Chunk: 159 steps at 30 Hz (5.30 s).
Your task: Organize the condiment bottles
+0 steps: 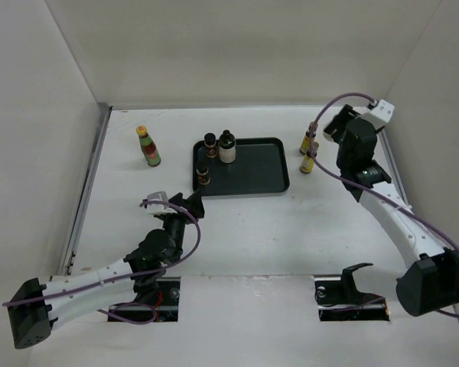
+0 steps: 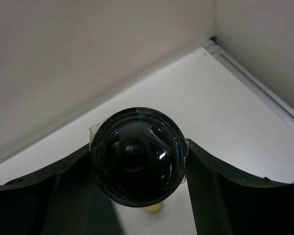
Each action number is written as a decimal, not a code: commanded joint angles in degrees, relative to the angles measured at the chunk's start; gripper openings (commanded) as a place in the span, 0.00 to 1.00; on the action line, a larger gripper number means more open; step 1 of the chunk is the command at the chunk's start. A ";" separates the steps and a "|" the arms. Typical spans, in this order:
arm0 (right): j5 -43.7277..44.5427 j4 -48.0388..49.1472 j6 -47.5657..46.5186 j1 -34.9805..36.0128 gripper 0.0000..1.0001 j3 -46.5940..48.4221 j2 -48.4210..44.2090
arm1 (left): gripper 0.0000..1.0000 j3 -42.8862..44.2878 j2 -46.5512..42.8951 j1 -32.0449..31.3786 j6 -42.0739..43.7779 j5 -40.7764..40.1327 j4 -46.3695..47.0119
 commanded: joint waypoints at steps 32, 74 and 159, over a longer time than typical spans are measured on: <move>-7.37 1.97 -3.26 21.94 0.62 38.04 53.04 | 0.66 -1.02 0.66 5.10 0.21 -0.17 0.48; -12.82 -1.64 -4.49 1.81 0.51 7.19 24.74 | 0.66 -0.84 0.13 4.05 -0.14 0.36 0.13; -10.28 -0.94 -6.42 -0.39 0.42 25.30 39.25 | 0.66 -0.76 4.78 5.45 -1.90 1.76 1.36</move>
